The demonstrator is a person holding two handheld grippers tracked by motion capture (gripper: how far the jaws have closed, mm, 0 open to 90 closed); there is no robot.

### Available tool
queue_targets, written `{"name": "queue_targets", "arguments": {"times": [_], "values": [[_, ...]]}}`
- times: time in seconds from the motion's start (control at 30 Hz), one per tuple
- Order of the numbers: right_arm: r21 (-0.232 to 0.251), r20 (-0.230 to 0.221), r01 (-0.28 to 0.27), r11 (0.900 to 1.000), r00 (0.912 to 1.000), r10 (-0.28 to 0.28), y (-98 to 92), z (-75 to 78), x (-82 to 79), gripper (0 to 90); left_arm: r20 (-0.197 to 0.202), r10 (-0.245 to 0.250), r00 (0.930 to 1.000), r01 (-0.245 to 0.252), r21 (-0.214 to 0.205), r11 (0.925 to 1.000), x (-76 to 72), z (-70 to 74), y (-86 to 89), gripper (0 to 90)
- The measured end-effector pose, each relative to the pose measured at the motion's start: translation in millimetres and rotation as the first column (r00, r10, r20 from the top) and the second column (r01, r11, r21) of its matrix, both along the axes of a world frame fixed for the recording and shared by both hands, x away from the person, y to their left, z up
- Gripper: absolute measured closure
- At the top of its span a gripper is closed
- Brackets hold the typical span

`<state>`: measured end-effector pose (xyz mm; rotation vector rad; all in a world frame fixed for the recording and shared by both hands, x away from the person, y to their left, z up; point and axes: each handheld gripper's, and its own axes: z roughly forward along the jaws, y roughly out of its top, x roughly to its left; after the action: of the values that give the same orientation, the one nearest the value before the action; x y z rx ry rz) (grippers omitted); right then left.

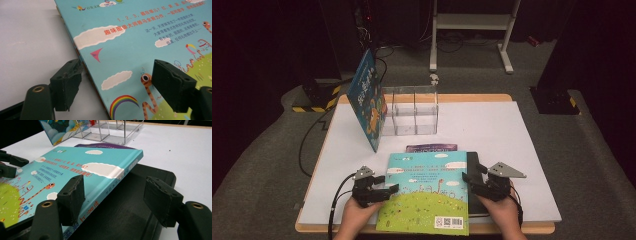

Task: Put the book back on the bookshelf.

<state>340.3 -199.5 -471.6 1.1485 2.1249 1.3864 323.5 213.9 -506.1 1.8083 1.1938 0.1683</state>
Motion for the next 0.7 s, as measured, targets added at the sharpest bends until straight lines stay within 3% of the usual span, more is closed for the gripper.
{"name": "queue_targets", "arguments": {"times": [0.17, 0.3, 0.43, 0.57, 0.7], "values": [[-0.024, -0.024, -0.007, 0.9997, 0.9997, 0.006, -0.7, -4.2, 1.0, 35.5, 0.006, -0.013, 0.9999, 0.013, -0.088, 0.9961, -1.3, 2.9, 6.1, 23.5], [-0.018, -0.025, -0.013, 0.9998, 0.9996, 0.012, -1.5, -4.5, 1.8, 35.5, 0.005, -0.014, 0.9999, 0.014, -0.066, 0.9977, -2.2, 3.4, 4.4, 25.3], [-0.019, -0.022, -0.010, 0.9998, 0.9997, 0.009, -1.7, -4.2, 2.1, 35.4, 0.031, -0.008, 0.9995, 0.009, -0.016, 0.9998, -2.3, 7.6, -2.1, 25.3], [-0.038, -0.011, 0.023, 0.9990, 0.9997, -0.024, -6.7, -3.4, 4.2, 36.2, 0.057, -0.009, 0.9983, 0.010, -0.019, 0.9998, -1.0, 10.0, -14.9, 25.3], [-0.049, -0.004, 0.082, 0.9954, 0.9966, -0.082, -20.7, -3.7, 9.4, 36.7, 0.085, -0.042, 0.9955, 0.045, -0.025, 0.9987, 0.8, 12.3, -31.8, 25.5]]}}
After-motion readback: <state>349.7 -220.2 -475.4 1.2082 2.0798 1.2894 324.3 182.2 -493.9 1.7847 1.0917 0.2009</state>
